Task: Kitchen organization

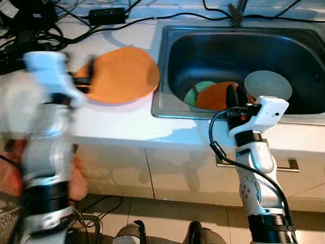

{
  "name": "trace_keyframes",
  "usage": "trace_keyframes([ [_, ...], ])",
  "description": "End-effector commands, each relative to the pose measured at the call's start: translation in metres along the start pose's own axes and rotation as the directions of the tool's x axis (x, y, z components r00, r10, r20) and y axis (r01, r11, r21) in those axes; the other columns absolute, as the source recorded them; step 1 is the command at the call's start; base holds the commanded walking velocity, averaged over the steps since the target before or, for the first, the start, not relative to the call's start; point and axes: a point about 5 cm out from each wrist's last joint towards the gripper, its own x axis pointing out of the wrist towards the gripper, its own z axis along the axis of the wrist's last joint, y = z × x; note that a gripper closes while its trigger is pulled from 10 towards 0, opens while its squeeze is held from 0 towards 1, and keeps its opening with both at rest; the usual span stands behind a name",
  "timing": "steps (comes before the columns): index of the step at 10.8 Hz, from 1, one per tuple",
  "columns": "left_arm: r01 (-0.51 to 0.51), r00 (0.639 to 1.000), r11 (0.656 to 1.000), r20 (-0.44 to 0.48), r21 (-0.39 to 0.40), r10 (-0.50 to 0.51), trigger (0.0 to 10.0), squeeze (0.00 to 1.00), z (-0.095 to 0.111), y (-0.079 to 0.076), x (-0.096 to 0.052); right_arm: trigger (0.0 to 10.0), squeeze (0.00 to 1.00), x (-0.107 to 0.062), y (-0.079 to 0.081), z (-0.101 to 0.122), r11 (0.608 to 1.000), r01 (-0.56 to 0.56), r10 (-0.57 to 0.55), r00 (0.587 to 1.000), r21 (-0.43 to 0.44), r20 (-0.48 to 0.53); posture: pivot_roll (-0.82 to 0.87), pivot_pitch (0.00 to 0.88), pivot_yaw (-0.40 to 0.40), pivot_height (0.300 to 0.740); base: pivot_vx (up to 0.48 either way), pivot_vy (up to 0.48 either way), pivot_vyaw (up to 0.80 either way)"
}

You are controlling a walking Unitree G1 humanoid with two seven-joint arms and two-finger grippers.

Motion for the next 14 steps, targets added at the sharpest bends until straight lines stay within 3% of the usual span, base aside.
trace_keyframes([
  [1,-0.037,0.999,0.999,-0.018,-0.018,0.037,10.0,1.0,-0.001,0.009,-0.006,10.0,0.0,-0.001,-0.001,-0.006,1.0,0.008,-0.008,1.0,0.002,-0.024,0.17,0.187,0.045,0.74,0.0,0.0,0.0],
  [3,-0.09,0.994,0.992,-0.066,-0.093,0.084,10.0,1.0,-0.007,0.016,-0.015,10.0,0.0,-0.002,-0.001,-0.008,1.0,0.007,-0.007,0.999,0.003,-0.034,0.17,0.185,0.044,0.74,0.0,0.0,0.0],
  [5,-0.123,0.988,0.966,-0.119,-0.229,0.098,10.0,1.0,-0.007,0.019,-0.013,10.0,0.0,-0.002,0.0,-0.01,1.0,0.003,-0.003,0.999,0.002,-0.04,0.17,0.181,0.045,0.74,0.0,0.0,0.0],
  [6,-0.14,0.976,0.938,-0.205,-0.317,0.076,10.0,0.0,-0.01,0.021,-0.013,10.0,0.0,-0.001,0.0,-0.01,1.0,0.003,-0.003,0.999,0.002,-0.04,0.17,0.179,0.046,0.74,0.0,0.0,0.0],
  [7,-0.223,0.928,0.913,-0.361,-0.341,0.091,10.0,0.0,-0.021,0.028,-0.016,10.0,0.0,-0.001,0.0,-0.01,1.0,0.001,-0.001,0.999,0.001,-0.04,0.17,0.179,0.049,0.74,0.0,0.0,0.0],
  [11,-0.212,0.897,0.87,-0.442,-0.445,-0.008,10.0,0.0,-0.016,0.023,-0.016,10.0,0.0,-0.001,0.003,-0.011,1.0,-0.008,0.008,0.999,0.003,-0.044,0.18,0.183,0.054,0.74,0.0,0.0,0.0],
  [14,-0.227,0.87,0.812,-0.486,-0.537,-0.078,10.0,0.0,-0.013,0.02,-0.01,10.0,0.0,0.0,0.004,-0.013,1.0,-0.01,0.01,0.999,0.005,-0.049,0.18,0.19,0.063,0.74,0.0,0.0,0.0],
])
